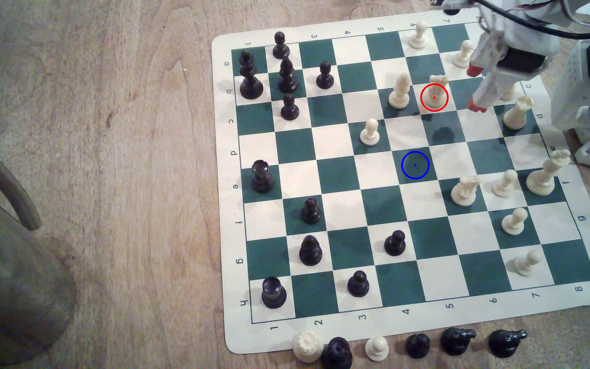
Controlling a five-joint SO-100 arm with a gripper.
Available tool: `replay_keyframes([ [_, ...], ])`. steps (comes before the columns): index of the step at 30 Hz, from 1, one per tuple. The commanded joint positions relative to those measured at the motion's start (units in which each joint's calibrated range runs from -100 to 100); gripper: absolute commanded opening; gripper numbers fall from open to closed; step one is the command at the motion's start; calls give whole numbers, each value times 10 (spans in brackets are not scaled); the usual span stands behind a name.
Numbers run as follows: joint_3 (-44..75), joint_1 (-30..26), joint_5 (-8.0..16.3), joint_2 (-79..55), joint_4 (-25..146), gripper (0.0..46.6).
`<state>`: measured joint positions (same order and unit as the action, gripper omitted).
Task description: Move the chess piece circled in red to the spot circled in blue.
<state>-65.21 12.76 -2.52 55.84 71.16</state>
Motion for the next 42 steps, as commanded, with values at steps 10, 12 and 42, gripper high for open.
replay_keyframes([
  [10, 16, 35, -18, -90, -67, 181],
  [12, 17, 36, -18, -103, -79, 181],
  [42, 10, 47, -9, -154, -189, 170],
])
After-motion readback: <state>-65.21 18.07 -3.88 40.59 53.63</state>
